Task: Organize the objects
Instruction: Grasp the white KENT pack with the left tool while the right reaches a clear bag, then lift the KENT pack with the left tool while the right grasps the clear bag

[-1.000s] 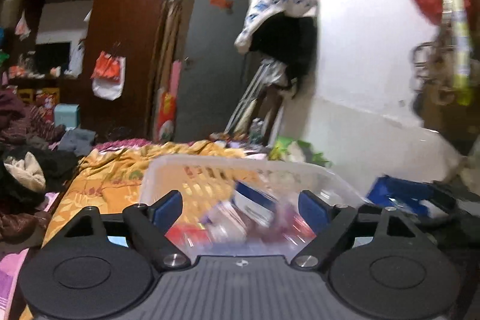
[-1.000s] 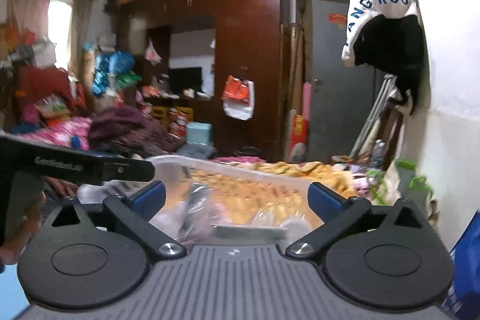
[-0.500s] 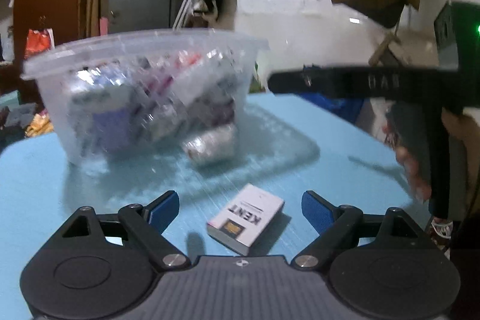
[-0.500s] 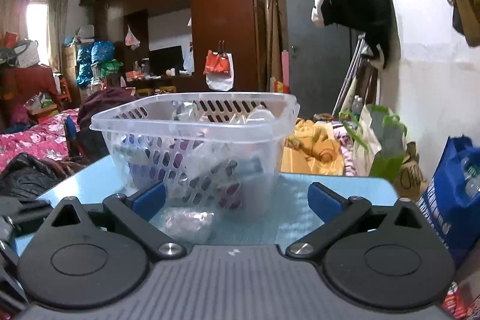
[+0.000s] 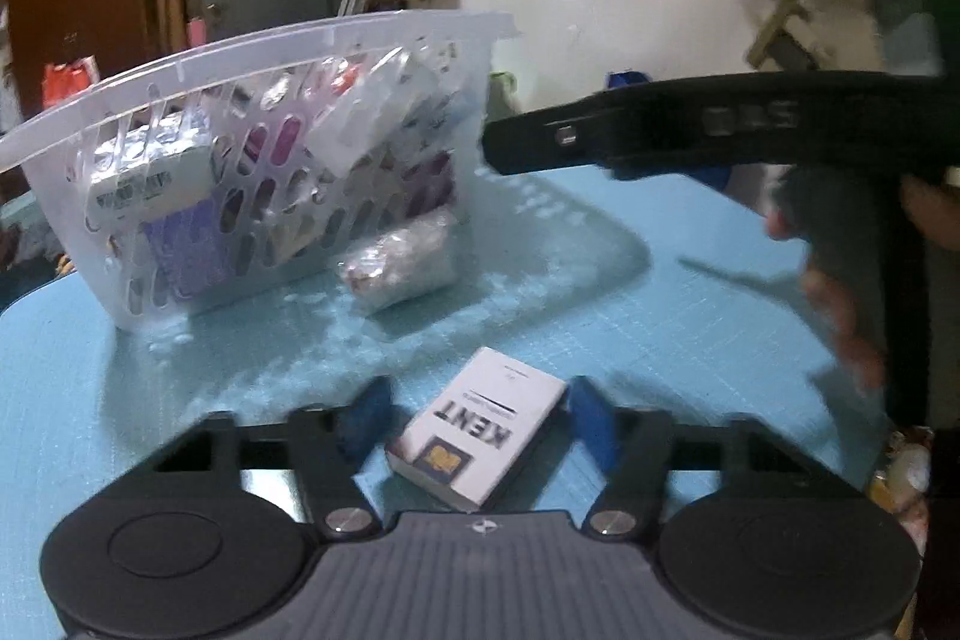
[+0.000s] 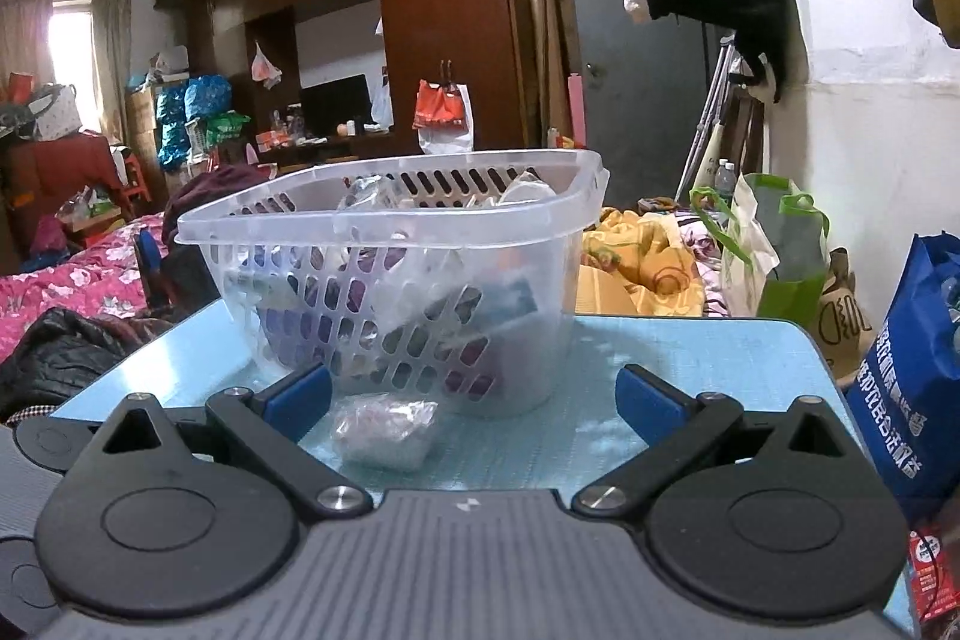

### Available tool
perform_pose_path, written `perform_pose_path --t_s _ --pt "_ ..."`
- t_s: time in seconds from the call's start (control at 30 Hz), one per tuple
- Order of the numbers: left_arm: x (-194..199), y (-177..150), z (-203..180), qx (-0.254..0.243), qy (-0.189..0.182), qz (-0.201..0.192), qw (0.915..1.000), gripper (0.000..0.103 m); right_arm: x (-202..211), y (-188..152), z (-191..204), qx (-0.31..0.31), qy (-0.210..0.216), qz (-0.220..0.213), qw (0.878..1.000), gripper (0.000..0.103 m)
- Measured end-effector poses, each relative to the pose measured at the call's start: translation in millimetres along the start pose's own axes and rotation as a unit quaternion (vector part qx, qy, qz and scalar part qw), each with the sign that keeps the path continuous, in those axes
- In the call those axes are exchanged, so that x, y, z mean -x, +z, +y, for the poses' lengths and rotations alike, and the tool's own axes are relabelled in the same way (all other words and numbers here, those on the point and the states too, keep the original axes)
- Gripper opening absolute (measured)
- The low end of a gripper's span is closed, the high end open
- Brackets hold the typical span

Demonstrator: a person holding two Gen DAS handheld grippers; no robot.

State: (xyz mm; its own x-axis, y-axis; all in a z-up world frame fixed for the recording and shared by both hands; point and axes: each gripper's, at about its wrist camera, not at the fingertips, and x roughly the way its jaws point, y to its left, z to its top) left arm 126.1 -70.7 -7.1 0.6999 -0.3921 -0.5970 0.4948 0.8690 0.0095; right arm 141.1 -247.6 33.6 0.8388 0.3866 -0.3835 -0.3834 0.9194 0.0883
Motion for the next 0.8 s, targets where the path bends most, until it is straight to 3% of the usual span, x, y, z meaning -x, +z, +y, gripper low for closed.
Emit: perform_pose_path --t_s 0.17,0.33,0.53,0.7,0.8 --pt "14.1 -11.1 5.5 0.006 0.009 -0.019 0.9998 0.044 -12.7 -2.0 0.6 -0.008 0.013 0.023 1.0 0.103" --pt "24.1 -14.7 33.3 0.049 0.035 -0.036 0.9976 0.043 -33.9 -6.3 13.4 -0.007 0.032 0.059 0.998 0.103" --pt "28.4 -18.2 51.1 0.071 0.049 -0.039 0.9955 0.044 -62.9 -11.7 40.1 0.032 0.022 0.104 0.994 0.102" --pt "34.4 -27.6 42.4 0.051 0.058 -0.038 0.9963 0.047 -68.9 -16.3 45.3 0.042 0.02 0.125 0.991 0.088" --pt "32.7 -27.0 37.8 0.034 0.078 -0.037 0.9957 0.042 -67.4 -18.0 45.1 0.047 0.013 0.128 0.991 0.068"
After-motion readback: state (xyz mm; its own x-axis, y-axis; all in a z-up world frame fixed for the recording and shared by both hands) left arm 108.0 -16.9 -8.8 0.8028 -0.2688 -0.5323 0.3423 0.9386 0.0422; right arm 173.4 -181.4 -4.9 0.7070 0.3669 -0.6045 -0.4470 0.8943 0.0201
